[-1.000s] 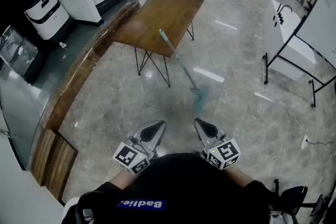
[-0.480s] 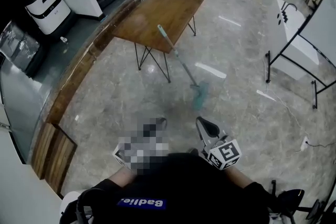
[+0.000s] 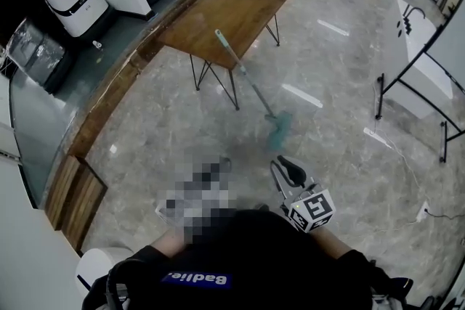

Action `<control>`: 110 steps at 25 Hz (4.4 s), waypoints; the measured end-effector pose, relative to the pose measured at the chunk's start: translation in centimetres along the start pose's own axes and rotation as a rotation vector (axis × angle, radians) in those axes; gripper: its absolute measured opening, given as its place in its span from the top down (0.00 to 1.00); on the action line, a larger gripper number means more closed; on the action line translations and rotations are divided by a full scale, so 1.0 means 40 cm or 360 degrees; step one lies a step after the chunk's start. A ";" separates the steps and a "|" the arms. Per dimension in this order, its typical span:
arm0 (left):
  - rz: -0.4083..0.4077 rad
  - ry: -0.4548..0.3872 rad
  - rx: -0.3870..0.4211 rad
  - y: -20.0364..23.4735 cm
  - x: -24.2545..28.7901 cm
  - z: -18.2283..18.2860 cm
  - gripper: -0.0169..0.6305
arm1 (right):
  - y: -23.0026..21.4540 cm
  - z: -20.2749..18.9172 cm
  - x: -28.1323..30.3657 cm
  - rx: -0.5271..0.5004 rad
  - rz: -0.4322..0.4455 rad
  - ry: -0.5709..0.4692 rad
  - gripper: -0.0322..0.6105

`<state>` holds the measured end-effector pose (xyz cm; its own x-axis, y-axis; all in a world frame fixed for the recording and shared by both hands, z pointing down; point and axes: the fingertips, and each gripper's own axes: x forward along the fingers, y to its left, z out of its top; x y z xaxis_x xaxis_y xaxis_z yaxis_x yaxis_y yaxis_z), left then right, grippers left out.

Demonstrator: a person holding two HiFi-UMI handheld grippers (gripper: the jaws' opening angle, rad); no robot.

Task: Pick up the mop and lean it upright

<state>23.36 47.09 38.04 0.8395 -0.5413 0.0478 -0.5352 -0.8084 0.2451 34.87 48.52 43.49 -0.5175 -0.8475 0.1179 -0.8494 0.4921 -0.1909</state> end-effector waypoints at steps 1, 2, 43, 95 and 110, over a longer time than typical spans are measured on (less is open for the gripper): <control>0.0017 0.0011 0.0011 -0.005 0.006 0.005 0.95 | -0.007 0.000 -0.001 -0.0003 0.0012 0.0002 0.82; 0.0033 0.0019 0.0022 -0.007 0.010 0.010 0.95 | -0.011 0.002 0.000 -0.0009 0.0025 0.0002 0.82; -0.0060 -0.0054 -0.0131 0.701 0.047 0.160 0.95 | -0.157 0.068 0.771 -0.0253 -0.0205 0.0335 0.74; 0.1200 -0.0111 -0.0149 0.890 0.122 0.206 0.95 | -0.718 -0.303 1.355 -0.0494 0.0307 0.1060 0.78; 0.0996 -0.0201 -0.0164 0.885 0.052 0.218 0.95 | -0.625 -0.178 1.161 -0.0473 0.0178 0.0972 0.79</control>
<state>5.32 15.33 38.36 0.3508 -0.9312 0.0988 -0.9028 -0.3082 0.3001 31.32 -1.71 60.68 -0.4955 -0.5674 0.6577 -0.7346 0.6778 0.0314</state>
